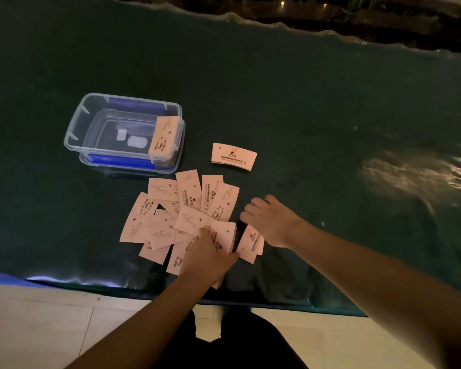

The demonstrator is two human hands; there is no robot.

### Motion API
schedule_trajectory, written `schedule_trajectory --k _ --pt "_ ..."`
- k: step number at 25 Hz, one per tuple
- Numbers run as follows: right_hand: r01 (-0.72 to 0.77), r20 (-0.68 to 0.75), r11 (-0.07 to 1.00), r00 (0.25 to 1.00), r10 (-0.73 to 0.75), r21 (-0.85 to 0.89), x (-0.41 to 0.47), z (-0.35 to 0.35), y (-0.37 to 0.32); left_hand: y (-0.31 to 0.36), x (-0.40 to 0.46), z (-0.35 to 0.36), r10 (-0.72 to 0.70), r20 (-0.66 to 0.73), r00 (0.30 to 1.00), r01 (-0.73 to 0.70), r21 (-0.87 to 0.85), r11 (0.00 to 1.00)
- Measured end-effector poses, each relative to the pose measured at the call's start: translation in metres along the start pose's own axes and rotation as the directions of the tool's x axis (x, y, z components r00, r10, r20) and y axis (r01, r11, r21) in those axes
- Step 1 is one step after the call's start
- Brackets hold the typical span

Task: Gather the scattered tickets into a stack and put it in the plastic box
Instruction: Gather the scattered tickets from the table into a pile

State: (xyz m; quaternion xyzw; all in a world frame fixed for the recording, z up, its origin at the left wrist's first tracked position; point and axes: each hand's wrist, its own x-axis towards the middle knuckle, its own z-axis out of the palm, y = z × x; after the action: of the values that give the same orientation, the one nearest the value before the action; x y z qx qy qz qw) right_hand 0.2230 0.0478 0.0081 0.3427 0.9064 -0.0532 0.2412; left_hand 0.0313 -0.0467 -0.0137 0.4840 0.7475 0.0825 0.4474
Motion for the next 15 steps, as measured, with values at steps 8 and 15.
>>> schedule_trajectory --k 8,15 --pt "-0.556 0.465 0.338 0.827 0.316 0.76 -0.037 0.023 -0.007 0.016 0.005 0.009 0.006 0.106 0.994 0.019 -0.235 0.972" --pt "-0.118 0.553 -0.803 0.782 0.287 0.585 -0.039 0.022 -0.08 0.041 0.005 0.028 0.006 0.126 0.992 0.023 -0.225 0.974"
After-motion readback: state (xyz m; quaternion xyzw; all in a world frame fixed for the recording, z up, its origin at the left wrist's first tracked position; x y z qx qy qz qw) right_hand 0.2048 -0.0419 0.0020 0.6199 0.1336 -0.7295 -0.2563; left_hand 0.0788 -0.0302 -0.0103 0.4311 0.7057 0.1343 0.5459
